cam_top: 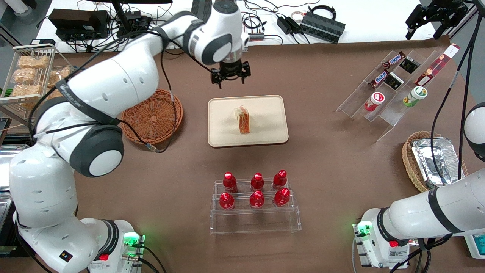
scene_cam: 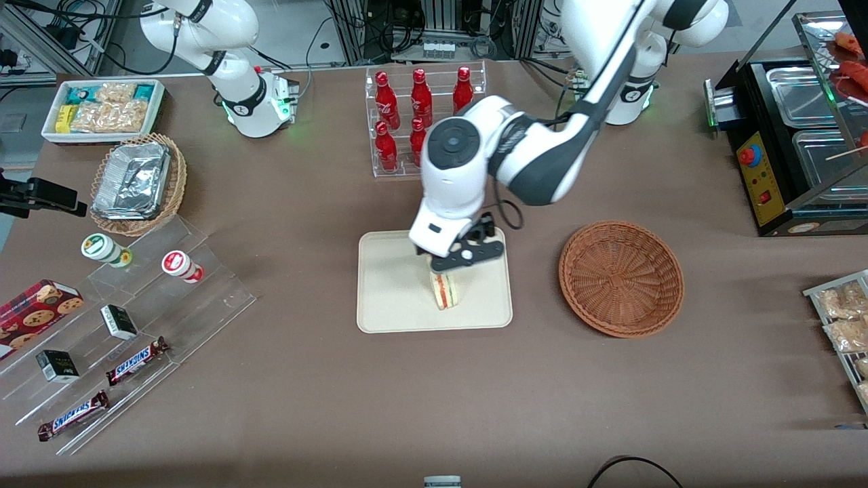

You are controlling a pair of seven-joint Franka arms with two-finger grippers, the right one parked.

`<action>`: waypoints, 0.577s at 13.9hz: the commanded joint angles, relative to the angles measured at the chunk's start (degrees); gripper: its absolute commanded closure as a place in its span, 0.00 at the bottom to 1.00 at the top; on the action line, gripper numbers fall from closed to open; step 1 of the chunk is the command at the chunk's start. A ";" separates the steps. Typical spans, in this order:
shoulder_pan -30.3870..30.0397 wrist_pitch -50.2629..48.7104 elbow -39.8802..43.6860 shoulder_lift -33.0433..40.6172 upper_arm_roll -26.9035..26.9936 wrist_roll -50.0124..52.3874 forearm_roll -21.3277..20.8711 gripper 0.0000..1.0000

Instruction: Place sandwich from basket to tray

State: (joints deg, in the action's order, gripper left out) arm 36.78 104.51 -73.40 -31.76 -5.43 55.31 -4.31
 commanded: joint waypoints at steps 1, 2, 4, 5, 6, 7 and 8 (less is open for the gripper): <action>-4.06 -4.38 -3.07 4.85 0.94 -4.84 -0.52 0.00; -6.17 -5.01 -4.29 6.17 1.03 -10.78 -0.17 0.00; -9.60 -4.93 -8.14 8.98 1.03 -17.23 0.00 0.00; -11.62 -4.66 -9.99 10.39 1.03 -20.13 0.09 0.00; -13.38 -4.66 -11.14 11.36 1.03 -23.03 0.27 0.00; -15.48 -4.66 -12.28 12.33 1.03 -25.84 0.44 0.00; -17.51 -4.66 -13.43 13.47 0.95 -28.48 1.05 0.00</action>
State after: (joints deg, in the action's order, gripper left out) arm 22.44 99.35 -81.92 -22.54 -3.97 31.50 -4.28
